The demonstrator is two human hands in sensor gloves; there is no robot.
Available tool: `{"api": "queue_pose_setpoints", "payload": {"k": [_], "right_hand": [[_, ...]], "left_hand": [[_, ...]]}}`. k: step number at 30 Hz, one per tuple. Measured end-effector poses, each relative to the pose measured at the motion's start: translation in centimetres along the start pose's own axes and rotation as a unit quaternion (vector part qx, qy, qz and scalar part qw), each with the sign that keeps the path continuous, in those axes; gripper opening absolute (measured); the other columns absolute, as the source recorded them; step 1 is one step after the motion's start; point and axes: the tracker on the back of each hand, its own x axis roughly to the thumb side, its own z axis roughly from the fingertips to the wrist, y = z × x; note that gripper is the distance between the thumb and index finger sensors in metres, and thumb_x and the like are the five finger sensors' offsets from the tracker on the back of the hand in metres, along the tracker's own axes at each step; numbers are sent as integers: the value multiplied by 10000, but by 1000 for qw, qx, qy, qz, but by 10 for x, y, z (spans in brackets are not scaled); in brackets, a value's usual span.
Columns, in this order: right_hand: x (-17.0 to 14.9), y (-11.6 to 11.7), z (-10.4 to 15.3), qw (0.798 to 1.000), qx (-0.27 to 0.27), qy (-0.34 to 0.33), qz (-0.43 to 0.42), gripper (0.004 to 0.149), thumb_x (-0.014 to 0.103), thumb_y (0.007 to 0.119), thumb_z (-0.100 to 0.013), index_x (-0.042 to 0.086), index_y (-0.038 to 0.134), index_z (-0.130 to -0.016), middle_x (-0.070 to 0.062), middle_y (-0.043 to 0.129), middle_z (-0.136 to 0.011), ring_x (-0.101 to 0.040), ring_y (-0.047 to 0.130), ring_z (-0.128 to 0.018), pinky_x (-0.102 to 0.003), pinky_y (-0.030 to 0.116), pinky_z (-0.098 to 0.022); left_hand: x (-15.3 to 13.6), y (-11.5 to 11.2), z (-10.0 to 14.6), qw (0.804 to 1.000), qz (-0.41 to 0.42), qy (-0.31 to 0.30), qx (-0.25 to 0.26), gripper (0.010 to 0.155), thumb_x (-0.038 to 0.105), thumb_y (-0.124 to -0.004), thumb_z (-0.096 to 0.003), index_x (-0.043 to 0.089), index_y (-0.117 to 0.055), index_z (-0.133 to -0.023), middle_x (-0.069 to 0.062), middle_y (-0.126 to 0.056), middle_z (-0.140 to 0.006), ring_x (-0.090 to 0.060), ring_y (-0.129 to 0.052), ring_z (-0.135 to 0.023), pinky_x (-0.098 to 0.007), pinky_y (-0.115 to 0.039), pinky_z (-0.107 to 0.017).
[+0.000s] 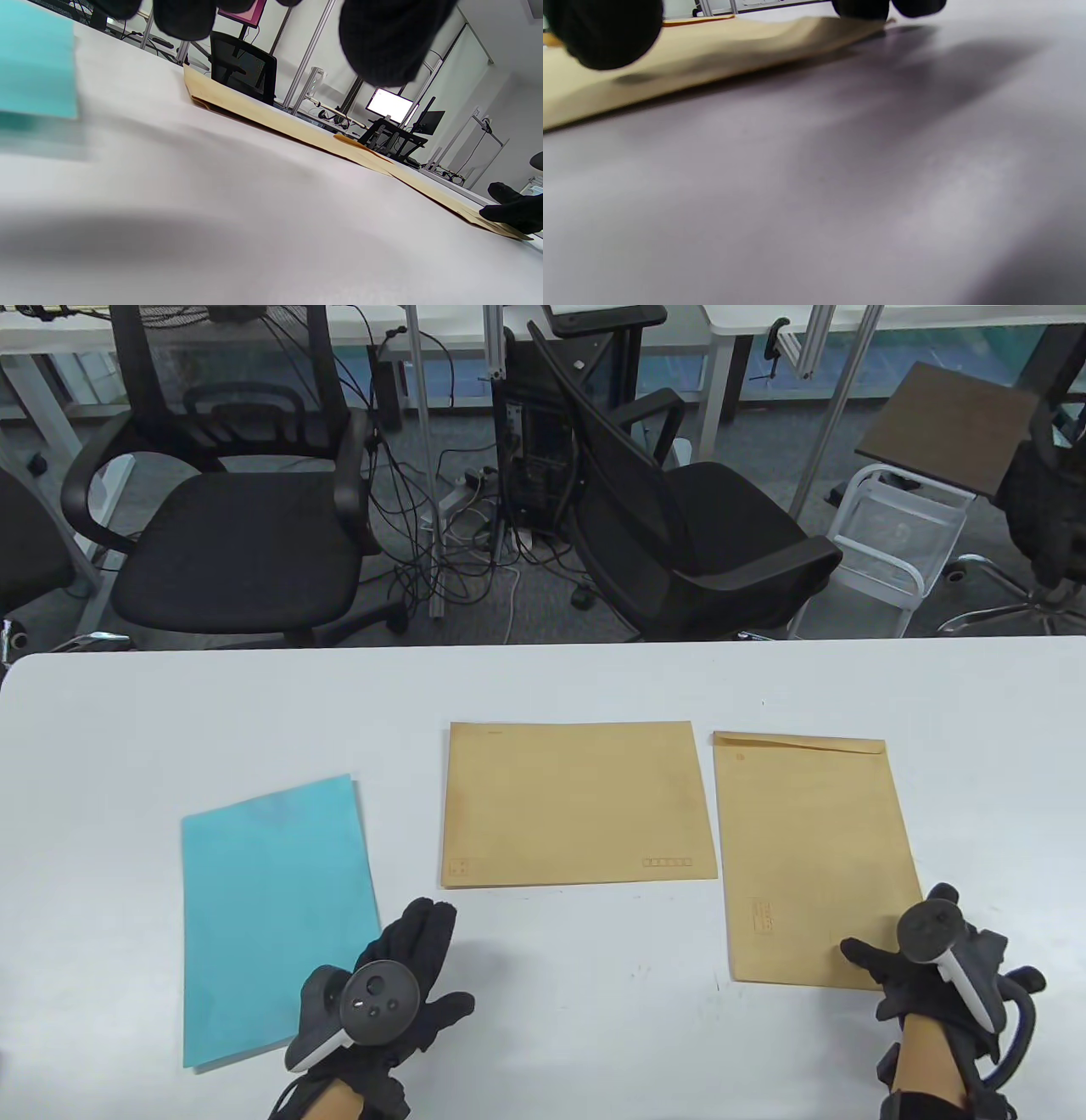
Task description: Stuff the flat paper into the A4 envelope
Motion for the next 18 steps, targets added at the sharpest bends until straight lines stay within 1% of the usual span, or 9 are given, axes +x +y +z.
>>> {"api": "queue_pose_setpoints", "payload": {"k": [2,5,6,11,13,15,16,17,18], "right_hand": [[3,1,-2,999,-5,2,-32,1200,646,784,-435,116,-88,-1067,-399,237,-1146,-699,231,-1010,-804,-42,-513],[11,-2,-5,1000,-9,-1,6,1213,591,824,-417,97,-70,-1069,-444,288,-1109,-730,297,-977,-824,-14,-509],[13,-3,-6,1000,-8,-2,-2,1213,572,837,-414,92,-61,-1073,-454,311,-1093,-736,314,-964,-828,-11,-509],[19,-7,-5,1000,-17,-3,-2,1208,498,877,-403,80,-26,-1088,-373,444,-1006,-704,399,-927,-842,27,-524],[24,-9,-2,999,-43,-9,15,1192,465,889,-399,62,15,-1101,-333,526,-962,-662,496,-904,-848,63,-535],[28,-13,1,995,-96,-8,32,1132,351,902,-411,0,77,-1101,-247,646,-879,-572,677,-837,-851,152,-553],[28,-14,2,994,-109,-9,25,1085,285,893,-426,-19,96,-1096,-228,679,-850,-543,727,-805,-852,176,-553],[28,-17,5,990,-141,4,0,1007,226,857,-452,-44,125,-1089,-190,724,-803,-487,803,-748,-845,227,-565],[28,-21,8,984,-171,7,-41,910,184,820,-471,-82,203,-1084,-163,776,-736,-437,875,-657,-835,315,-575]], "left_hand": [[-2,-1,-1,1000,11,6,-2,916,521,-797,-432,177,-326,-1139,-212,-357,-1181,-498,-592,-1037,-652,-551,-710],[-4,-2,-1,1000,21,10,-3,912,515,-798,-435,173,-329,-1139,-213,-356,-1180,-499,-590,-1036,-654,-547,-710],[-4,-2,-1,1000,17,10,-1,911,515,-798,-434,175,-330,-1138,-213,-361,-1180,-498,-594,-1035,-654,-550,-708],[-4,-2,-1,1000,14,10,1,910,511,-800,-433,172,-333,-1137,-210,-367,-1179,-495,-600,-1034,-651,-554,-708],[-4,-1,-1,1000,13,11,4,909,509,-800,-434,171,-334,-1137,-209,-367,-1179,-494,-600,-1034,-649,-554,-709],[-5,-1,-1,1000,10,11,7,908,507,-801,-434,169,-336,-1136,-209,-369,-1177,-493,-601,-1033,-649,-557,-707],[-5,-1,-1,1000,10,10,6,907,508,-800,-434,170,-337,-1136,-209,-367,-1178,-491,-602,-1034,-648,-557,-709],[-5,-1,-1,1000,10,9,5,906,507,-801,-433,169,-340,-1136,-209,-369,-1178,-492,-604,-1033,-649,-558,-708],[-4,-1,-1,1000,13,8,5,904,507,-801,-434,169,-343,-1136,-211,-369,-1178,-492,-602,-1033,-649,-558,-707]]}}
